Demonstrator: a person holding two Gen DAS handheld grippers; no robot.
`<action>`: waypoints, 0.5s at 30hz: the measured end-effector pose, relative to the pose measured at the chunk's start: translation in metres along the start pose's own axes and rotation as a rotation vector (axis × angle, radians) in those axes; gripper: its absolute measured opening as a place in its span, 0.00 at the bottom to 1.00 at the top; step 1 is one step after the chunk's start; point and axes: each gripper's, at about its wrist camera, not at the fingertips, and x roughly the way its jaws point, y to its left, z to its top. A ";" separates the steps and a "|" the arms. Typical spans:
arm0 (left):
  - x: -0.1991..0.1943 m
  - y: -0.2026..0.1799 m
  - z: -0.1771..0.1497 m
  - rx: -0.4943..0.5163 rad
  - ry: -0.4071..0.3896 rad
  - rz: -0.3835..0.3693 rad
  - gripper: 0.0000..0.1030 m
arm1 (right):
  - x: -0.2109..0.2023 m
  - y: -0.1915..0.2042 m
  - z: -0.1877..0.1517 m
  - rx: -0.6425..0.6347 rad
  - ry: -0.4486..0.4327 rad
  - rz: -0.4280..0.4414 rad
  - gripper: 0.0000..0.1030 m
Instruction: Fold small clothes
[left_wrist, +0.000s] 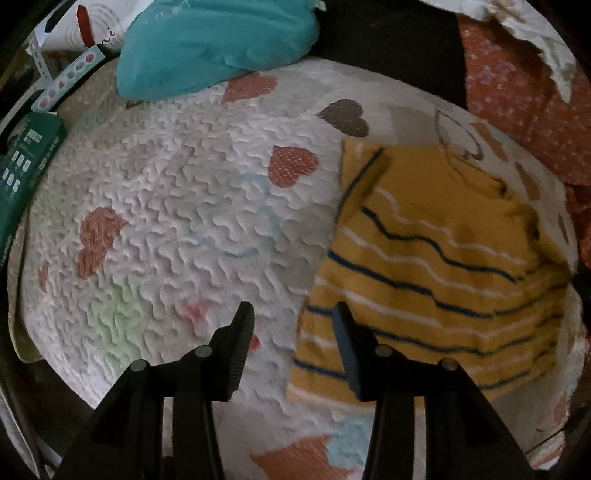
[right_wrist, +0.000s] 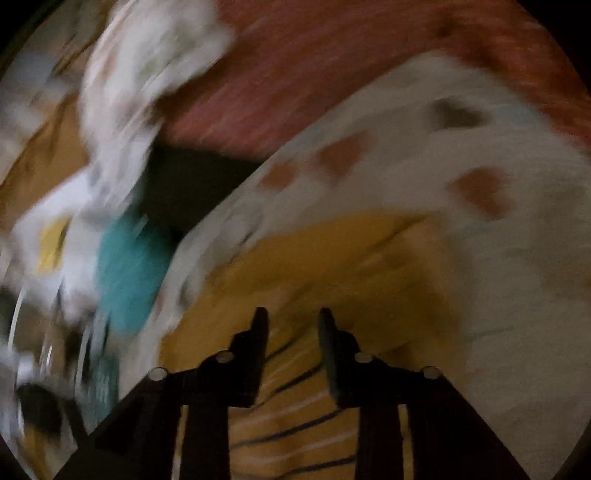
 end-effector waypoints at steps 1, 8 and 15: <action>-0.003 -0.001 -0.004 -0.005 0.003 -0.011 0.42 | 0.023 0.017 -0.006 -0.074 0.097 0.067 0.26; -0.005 -0.012 -0.036 -0.011 0.054 -0.042 0.42 | 0.072 0.001 0.008 -0.048 0.053 -0.032 0.26; -0.003 -0.008 -0.047 -0.055 0.083 -0.048 0.42 | -0.020 -0.083 0.039 0.322 -0.266 -0.112 0.69</action>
